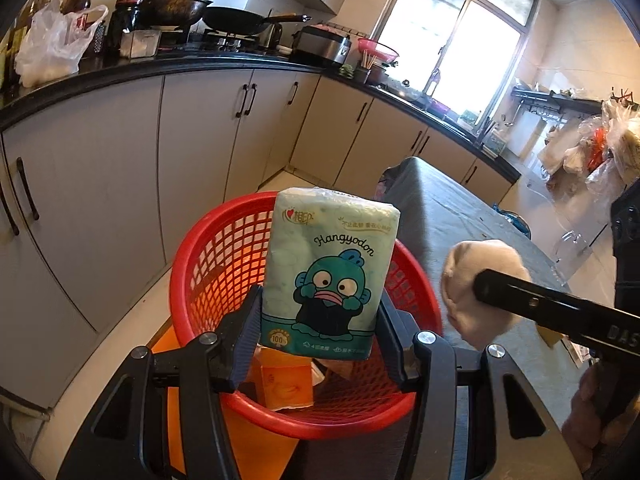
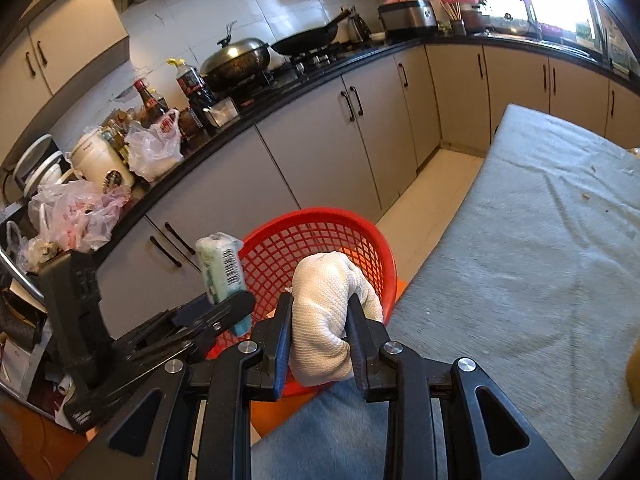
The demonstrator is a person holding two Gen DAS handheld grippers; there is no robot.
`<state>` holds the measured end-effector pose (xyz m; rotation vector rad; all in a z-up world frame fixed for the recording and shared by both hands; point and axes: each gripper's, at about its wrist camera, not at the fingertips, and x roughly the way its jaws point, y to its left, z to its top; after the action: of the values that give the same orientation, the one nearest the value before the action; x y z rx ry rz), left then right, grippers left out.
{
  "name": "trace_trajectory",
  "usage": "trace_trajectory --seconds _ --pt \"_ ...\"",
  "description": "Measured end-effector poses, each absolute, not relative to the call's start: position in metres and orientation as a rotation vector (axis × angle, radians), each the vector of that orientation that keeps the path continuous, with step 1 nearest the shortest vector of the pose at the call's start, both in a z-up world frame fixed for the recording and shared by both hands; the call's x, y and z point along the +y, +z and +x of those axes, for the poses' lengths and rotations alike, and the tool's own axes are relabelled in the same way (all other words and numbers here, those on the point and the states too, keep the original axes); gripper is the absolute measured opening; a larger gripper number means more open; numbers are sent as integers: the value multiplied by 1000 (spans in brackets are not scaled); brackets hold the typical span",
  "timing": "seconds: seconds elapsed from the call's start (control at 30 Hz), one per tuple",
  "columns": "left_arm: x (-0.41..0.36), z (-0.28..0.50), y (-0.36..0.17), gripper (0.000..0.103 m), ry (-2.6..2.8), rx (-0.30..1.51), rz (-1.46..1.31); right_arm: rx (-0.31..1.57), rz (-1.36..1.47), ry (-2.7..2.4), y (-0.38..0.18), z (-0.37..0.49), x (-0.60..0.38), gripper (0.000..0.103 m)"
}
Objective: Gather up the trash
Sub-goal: 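Open the left tool over the basket while the right tool drops the cloth into it, then move the left tool to the yellow container while the right tool grasps the white medicine box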
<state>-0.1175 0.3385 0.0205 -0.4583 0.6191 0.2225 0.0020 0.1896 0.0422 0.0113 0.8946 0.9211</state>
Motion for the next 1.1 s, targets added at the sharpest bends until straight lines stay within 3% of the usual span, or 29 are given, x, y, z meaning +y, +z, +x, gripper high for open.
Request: trace_trajectory --seconds 0.13,0.3,0.73,1.1 --pt "343 -119 17 53 232 620 -476 914 13 900 32 9 199 30" --pt "346 -120 17 57 234 617 -491 902 30 905 35 12 195 45" --pt "331 -123 31 58 208 600 -473 873 90 884 49 7 154 46" --pt "271 -108 51 60 123 613 -367 832 190 768 57 16 53 46"
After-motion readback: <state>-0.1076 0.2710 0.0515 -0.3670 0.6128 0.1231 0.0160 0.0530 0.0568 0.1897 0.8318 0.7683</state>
